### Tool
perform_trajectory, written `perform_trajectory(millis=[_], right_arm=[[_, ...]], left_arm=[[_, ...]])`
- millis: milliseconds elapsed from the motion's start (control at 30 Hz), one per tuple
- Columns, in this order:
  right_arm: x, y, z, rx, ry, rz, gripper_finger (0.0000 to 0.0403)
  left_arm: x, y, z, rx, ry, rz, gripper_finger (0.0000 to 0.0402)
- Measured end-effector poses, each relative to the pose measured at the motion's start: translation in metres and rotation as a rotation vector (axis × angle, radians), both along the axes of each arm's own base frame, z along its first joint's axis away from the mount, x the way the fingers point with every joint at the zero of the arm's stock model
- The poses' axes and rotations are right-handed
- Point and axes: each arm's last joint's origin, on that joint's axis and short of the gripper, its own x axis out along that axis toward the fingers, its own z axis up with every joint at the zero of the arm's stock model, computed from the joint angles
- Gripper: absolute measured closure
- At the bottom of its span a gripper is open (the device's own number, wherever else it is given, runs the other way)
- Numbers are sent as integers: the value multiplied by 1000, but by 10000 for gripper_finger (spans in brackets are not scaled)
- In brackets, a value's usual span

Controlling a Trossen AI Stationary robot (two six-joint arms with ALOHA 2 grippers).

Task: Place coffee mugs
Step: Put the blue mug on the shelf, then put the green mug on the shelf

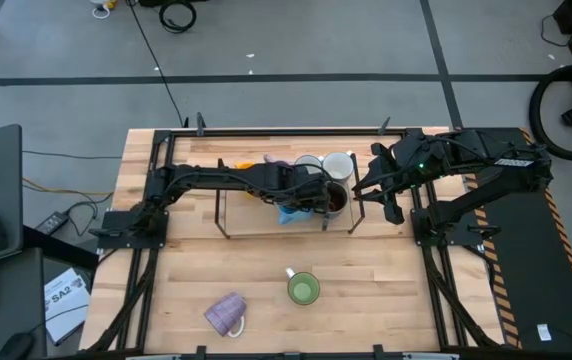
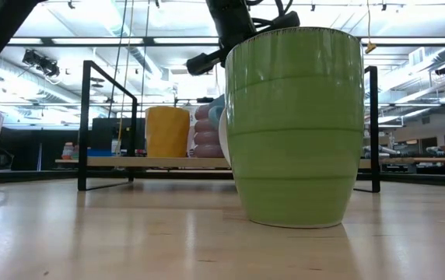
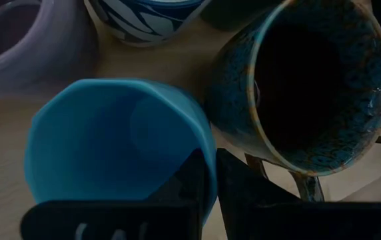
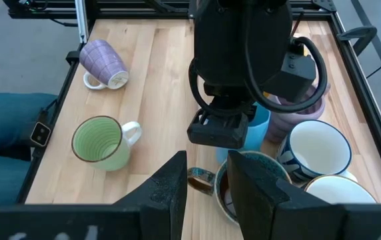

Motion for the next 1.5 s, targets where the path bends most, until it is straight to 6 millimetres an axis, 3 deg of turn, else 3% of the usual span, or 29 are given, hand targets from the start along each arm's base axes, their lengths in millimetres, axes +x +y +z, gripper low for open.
perform_trajectory(millis=[200, 667, 1200, 1500], right_arm=[[0, 0, 0, 0, 0, 0, 290], [0, 0, 0, 0, 0, 0, 290], [0, 0, 0, -1, 6, 0, 290], [-2, 0, -2, -4, 32, 0, 290]], left_arm=[[0, 0, 0, 0, -2, 0, 363], [1, 0, 1, 12, -18, 3, 308], [6, 0, 4, 14, -78, 3, 306], [-14, -7, 30, 96, -27, -207, 306]])
